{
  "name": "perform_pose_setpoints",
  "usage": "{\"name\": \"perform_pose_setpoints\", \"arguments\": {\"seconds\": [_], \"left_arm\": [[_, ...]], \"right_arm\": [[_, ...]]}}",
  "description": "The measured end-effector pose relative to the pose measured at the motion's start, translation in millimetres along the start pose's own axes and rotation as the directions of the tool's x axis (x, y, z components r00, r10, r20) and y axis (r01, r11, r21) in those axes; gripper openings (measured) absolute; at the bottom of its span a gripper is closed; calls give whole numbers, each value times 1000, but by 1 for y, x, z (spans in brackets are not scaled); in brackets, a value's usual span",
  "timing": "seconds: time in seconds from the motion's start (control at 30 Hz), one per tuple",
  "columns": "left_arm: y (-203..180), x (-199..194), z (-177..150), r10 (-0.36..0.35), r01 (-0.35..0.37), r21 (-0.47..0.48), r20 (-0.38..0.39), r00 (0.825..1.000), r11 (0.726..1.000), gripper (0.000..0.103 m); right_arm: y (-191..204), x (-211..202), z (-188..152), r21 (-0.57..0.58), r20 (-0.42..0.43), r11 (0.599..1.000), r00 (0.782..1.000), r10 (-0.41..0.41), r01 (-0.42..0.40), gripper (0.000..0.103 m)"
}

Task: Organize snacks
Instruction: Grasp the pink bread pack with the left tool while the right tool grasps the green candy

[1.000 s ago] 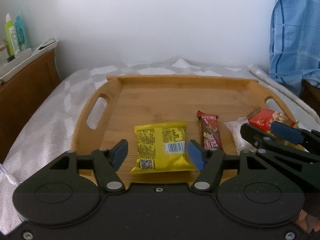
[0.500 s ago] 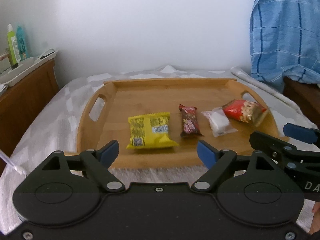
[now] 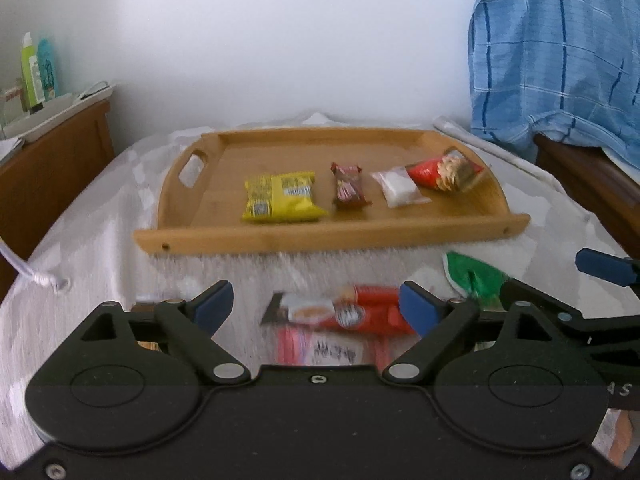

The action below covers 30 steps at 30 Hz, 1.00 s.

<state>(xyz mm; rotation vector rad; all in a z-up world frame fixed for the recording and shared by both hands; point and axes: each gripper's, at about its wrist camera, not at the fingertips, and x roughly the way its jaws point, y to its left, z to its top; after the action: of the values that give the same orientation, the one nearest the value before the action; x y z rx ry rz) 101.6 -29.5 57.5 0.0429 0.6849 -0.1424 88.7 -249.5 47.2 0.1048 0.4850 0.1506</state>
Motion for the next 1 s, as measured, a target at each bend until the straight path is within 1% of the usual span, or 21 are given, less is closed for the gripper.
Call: {"name": "perform_pose_setpoints", "arguments": {"seconds": [0.07,0.13,0.27,0.37,0.5,0.53,0.6,0.67,0.73,0.87,0.97,1.0], "left_arm": [[-1,-2,-7,-7,7,11,-8,1000,1000,90],[-3,-1,-14,5,-4,25,-17,1000,1000,90],[-6,2,-25,5,-4,25,-45,999,1000,90],[-8,5,-29,4,-2,30,-54,999,1000,90],[-10,8,-31,6,-4,39,-53,999,999,90],[-11,9,-31,8,-6,38,-50,999,999,89],[-11,10,-30,1,1,37,-46,999,999,82],[-12,12,-30,-12,14,32,-57,998,999,69],[-13,14,-30,-10,12,30,-74,997,999,65],[-13,14,-33,-8,10,32,-71,997,999,64],[-12,12,-32,-7,8,22,-64,998,1000,61],[-11,11,-32,-7,8,19,-62,998,1000,60]], "right_arm": [[0,-2,-4,7,-17,1000,1000,-4,4,103],[-1,-2,-6,11,-28,1000,1000,-10,10,103],[-6,5,-5,21,-28,999,999,-44,44,103],[-14,13,-3,65,-47,997,998,-48,51,103],[-26,22,-1,142,-66,989,998,-25,34,103],[-28,25,0,154,-68,988,997,-21,31,103],[-29,29,1,166,-70,986,997,-20,32,103],[-29,35,2,163,-72,986,997,-26,37,103],[-28,40,4,154,-75,987,997,-27,38,103],[-20,51,4,134,-83,990,996,-28,39,101],[-14,58,3,130,-83,991,996,-28,39,99],[-11,59,2,127,-84,991,996,-22,33,96]]}}
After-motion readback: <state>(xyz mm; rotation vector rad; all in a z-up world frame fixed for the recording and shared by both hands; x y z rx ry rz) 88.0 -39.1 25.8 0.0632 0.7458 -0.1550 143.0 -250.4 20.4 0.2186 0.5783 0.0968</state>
